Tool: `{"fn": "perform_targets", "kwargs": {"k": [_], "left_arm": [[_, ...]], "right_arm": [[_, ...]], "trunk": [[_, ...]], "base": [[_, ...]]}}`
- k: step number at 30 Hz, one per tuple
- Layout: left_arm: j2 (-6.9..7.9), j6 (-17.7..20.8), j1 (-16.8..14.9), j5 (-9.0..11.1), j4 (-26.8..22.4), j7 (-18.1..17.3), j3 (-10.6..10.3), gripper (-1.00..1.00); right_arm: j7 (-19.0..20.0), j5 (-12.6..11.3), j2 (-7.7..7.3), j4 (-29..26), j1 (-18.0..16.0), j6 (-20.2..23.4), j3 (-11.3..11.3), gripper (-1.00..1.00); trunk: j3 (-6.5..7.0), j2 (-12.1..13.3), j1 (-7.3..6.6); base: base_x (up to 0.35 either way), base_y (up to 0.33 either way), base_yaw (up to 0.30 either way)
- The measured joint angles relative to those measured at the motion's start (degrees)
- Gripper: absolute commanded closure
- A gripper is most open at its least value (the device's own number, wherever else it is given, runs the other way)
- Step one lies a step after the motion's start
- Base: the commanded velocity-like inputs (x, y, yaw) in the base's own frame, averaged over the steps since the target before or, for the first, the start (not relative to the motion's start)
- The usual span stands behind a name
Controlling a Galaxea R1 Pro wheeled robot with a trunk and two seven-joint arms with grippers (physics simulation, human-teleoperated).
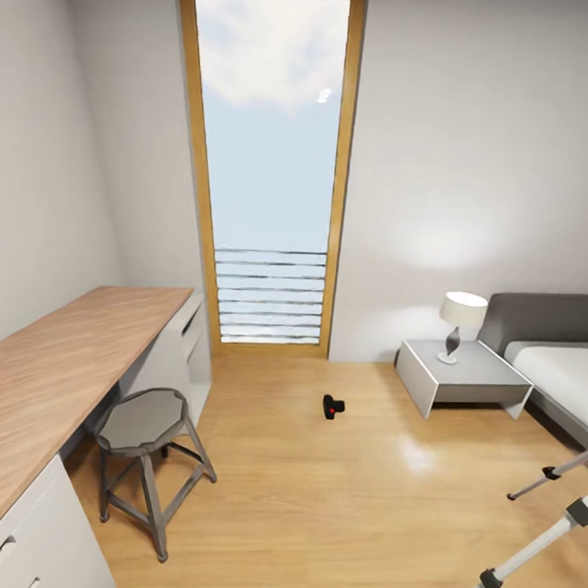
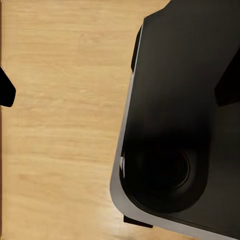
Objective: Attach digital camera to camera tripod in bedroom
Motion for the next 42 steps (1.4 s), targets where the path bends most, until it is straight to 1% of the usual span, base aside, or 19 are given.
{"fn": "perform_targets", "kwargs": {"k": [42], "left_arm": [[0.00, 0.1, 0.0, 0.0, 0.0, 0.0, 0.0, -1.00]], "right_arm": [[0.1, 0.0, -0.02, 0.1, 0.0, 0.3, 0.0, -1.00]], "trunk": [[0.00, 0.0, 0.00]], "base": [[0.322, 0.000, 0.000]]}}
